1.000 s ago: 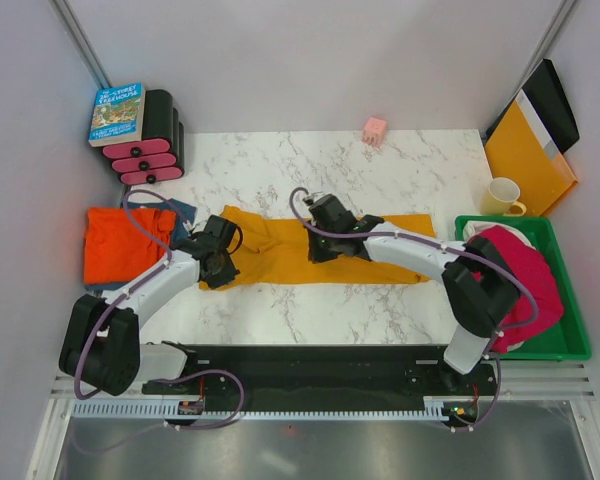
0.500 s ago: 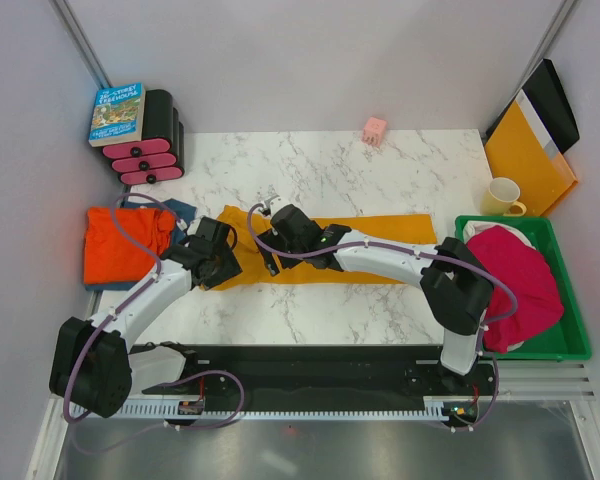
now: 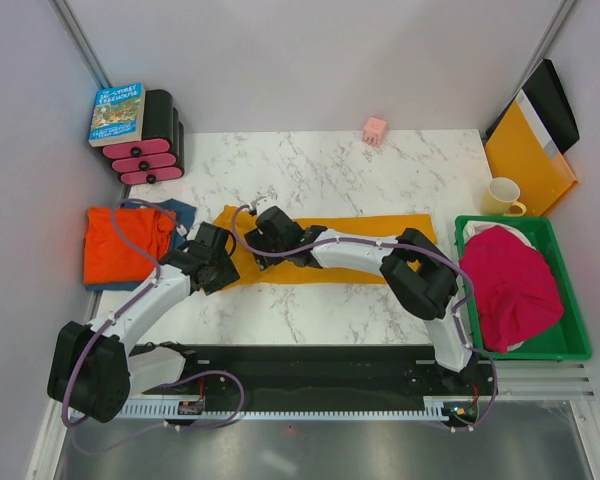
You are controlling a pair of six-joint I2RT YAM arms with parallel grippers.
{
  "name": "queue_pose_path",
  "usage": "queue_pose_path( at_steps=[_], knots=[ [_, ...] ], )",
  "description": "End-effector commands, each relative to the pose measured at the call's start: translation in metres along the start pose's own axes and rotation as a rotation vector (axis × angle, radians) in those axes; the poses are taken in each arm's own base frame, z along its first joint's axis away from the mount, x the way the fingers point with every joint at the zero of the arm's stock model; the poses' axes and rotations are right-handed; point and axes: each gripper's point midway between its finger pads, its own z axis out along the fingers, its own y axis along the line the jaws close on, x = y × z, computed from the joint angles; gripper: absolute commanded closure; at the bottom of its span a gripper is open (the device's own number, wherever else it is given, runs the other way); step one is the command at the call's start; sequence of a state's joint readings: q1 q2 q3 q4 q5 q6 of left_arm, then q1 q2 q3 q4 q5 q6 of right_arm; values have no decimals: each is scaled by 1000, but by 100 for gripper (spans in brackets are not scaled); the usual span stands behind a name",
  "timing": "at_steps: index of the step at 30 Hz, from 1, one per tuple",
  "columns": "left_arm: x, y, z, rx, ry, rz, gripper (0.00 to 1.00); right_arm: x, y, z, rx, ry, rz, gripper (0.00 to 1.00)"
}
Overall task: Fold and stack the t-shirts
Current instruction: Fold the other side of the tshirt into a rectangle
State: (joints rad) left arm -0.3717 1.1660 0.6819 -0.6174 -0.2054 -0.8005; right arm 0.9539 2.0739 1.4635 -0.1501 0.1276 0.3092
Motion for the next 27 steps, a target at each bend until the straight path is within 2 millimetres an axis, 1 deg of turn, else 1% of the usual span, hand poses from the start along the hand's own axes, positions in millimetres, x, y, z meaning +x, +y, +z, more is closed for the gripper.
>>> queue_pose_path(
  at_steps=[1, 2, 4, 5, 6, 7, 8, 9, 11, 17, 21, 23, 24, 26, 27],
  knots=[
    [-4, -4, -4, 30, -25, -33, 49, -46, 9, 0, 4, -130, -9, 32],
    [-3, -4, -3, 29, -22, -33, 49, -49, 9, 0, 8, -139, -9, 32],
    [-3, -4, -2, 24, -18, -34, 50, -50, 5, 5, 33, -143, -13, 38],
    [-2, -4, -1, 20, -16, -34, 50, -57, 6, 4, 33, -157, -10, 42],
    [-3, -4, -1, 20, -16, -35, 50, -57, 5, 6, 39, -153, -11, 50],
    [-2, -3, 0, 17, -13, -36, 51, -55, 4, 11, 45, -143, -13, 53],
    [-2, -4, 0, 15, -12, -37, 51, -61, 6, 11, 44, -154, -11, 55],
    [-1, -3, 1, 11, -8, -37, 51, -56, 4, 16, 54, -135, -13, 56],
    [0, -3, 2, 8, -4, -41, 51, -59, 4, 17, 56, -137, -10, 55],
    [2, -2, 4, 0, 2, -43, 52, -53, 2, 18, 59, -121, -3, 54],
    [3, -1, 6, -3, 6, -45, 53, -51, 5, 14, 50, -116, 2, 56],
    [3, -1, 7, -8, 7, -45, 53, -49, 1, 12, 65, -111, 1, 56],
    [3, -1, 9, -10, 8, -44, 53, -54, 1, 7, 68, -124, 5, 57],
    [3, -1, 11, -16, 12, -39, 53, -57, -1, 0, 80, -141, 16, 57],
    [2, -1, 12, -16, 7, -40, 53, -67, 2, -13, 67, -172, 22, 57]
  ],
)
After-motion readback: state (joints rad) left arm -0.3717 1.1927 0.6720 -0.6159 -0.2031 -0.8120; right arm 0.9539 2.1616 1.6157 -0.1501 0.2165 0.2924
